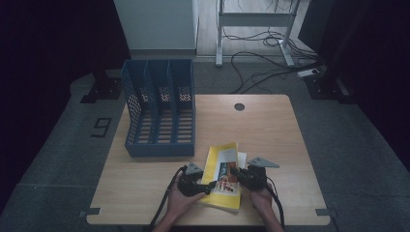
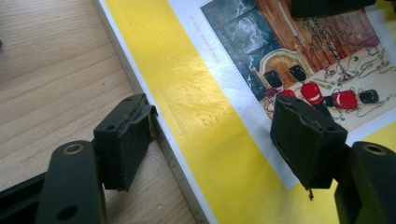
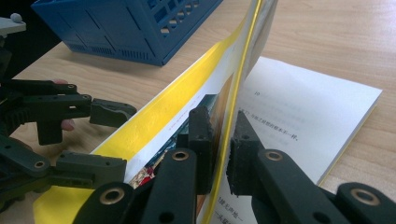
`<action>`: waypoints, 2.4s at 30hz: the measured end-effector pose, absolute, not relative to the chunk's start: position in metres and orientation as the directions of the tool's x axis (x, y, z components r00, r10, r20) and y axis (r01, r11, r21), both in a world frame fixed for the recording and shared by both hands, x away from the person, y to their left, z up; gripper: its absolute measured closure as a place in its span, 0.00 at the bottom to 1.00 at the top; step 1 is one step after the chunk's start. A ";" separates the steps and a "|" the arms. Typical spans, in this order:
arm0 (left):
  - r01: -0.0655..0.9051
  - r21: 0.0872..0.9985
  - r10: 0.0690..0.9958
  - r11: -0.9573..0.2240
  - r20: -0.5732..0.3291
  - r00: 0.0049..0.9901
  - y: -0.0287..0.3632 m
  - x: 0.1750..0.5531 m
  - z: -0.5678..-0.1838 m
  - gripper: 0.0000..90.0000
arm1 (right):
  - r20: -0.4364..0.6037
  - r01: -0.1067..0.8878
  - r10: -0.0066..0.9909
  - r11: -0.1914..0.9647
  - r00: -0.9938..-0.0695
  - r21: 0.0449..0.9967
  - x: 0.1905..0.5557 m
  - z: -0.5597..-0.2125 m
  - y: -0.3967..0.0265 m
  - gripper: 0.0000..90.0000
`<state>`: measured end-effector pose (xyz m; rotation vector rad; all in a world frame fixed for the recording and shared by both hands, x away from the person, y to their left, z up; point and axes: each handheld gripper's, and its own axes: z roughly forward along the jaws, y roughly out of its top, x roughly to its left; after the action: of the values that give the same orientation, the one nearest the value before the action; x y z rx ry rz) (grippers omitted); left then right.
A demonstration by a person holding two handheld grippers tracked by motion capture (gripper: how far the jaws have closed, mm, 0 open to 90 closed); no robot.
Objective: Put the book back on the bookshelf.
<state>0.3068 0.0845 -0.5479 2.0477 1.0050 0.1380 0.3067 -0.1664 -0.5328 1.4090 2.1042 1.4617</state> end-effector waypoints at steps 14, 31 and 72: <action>0.600 0.726 0.685 -0.336 -0.249 0.685 0.088 0.311 -0.543 0.33 | 0.312 0.512 0.786 0.007 -0.534 0.859 0.303 -0.527 -0.164 0.94; 0.606 0.743 0.682 -0.285 -0.287 0.673 0.094 0.315 -0.540 0.34 | 0.303 0.477 0.769 0.003 -0.563 0.879 0.299 -0.520 -0.166 0.95; 0.671 0.717 0.607 -0.187 -0.453 0.653 0.089 0.327 -0.540 0.29 | 0.202 0.362 0.757 0.050 -0.621 0.931 0.277 -0.499 -0.166 0.95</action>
<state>0.3266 0.0886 -0.5403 1.8750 1.0112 -0.0810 0.2767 -0.1663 -0.4990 1.1279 1.9915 1.5941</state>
